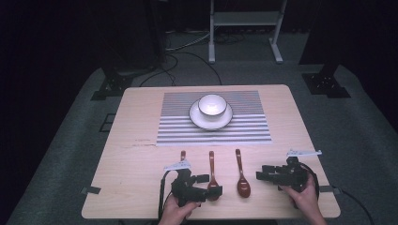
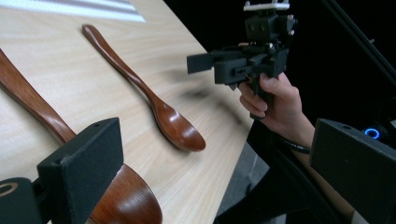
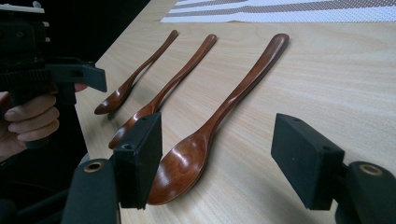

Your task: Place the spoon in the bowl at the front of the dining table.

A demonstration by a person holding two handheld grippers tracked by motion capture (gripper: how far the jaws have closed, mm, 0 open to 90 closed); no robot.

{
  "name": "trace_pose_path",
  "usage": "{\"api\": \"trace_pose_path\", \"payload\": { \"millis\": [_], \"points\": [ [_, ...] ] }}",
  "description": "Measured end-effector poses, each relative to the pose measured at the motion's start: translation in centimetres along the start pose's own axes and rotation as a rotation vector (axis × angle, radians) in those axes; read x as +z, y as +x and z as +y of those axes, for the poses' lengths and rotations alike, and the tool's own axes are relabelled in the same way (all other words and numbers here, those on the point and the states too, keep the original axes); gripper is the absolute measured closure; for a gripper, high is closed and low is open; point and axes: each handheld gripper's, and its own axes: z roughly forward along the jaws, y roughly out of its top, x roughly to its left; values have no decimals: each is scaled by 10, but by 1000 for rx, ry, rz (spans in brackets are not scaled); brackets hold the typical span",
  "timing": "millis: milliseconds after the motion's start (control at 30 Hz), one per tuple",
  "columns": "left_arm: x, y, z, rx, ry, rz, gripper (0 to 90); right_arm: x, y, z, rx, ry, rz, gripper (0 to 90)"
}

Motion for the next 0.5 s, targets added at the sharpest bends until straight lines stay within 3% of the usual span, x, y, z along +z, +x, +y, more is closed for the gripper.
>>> {"api": "trace_pose_path", "payload": {
  "millis": [133,300,500],
  "points": [
    [5,1,-3,-41,43,-12,20,-1,-1,0,9,0,-1,326],
    [11,1,-5,-52,96,-38,20,1,0,0,6,5,1,326],
    [14,2,-8,-59,132,-39,21,2,0,0,3,8,0,326]
  ]
}}
